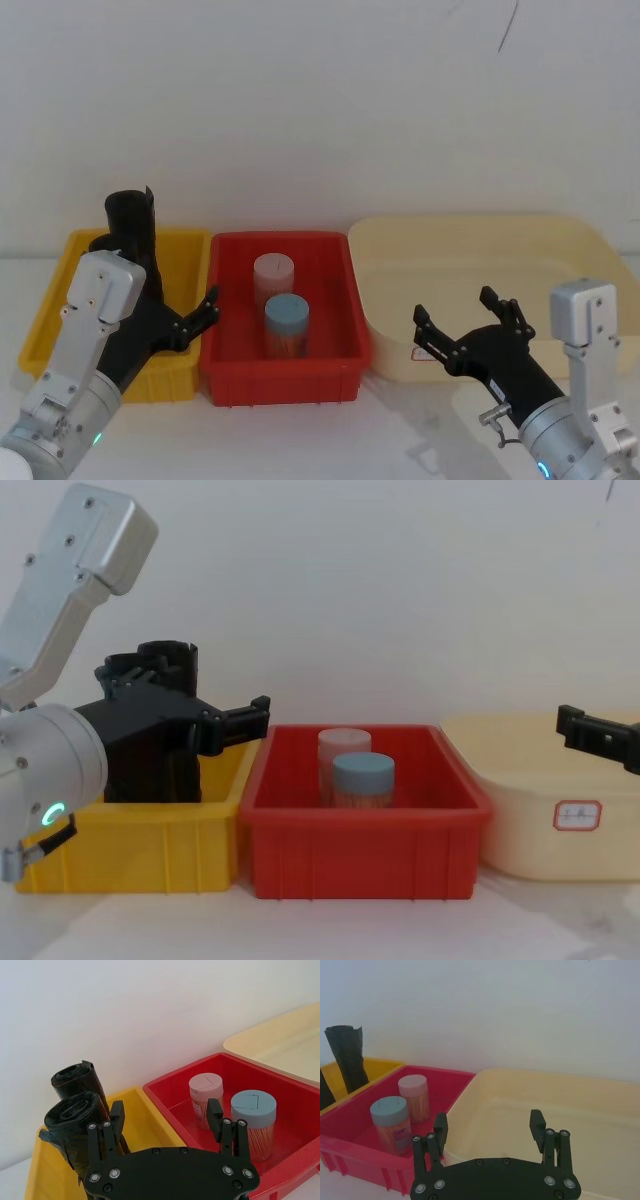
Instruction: Pick up the garbage bag with the one hand and transfer it to the other hand.
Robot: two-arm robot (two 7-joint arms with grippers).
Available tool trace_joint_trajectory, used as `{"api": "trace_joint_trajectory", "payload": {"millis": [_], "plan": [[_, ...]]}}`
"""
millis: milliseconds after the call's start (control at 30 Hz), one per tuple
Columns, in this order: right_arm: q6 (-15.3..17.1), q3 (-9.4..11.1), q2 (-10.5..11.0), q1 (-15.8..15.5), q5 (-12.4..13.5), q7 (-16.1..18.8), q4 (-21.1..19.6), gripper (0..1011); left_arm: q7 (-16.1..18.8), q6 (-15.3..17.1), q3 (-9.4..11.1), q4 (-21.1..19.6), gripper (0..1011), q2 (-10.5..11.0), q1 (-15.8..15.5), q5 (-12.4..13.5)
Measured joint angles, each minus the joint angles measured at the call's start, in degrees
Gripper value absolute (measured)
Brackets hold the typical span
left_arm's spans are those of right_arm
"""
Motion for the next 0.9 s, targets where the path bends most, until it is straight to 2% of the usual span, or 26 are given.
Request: {"api": "trace_joint_trajectory", "payload": {"millis": [900], "plan": [[0.0,0.0,0.0,0.0,0.0,0.0,0.0,999,0.0,0.0,0.0,0.0,1002,0.0,0.01,0.01]]}}
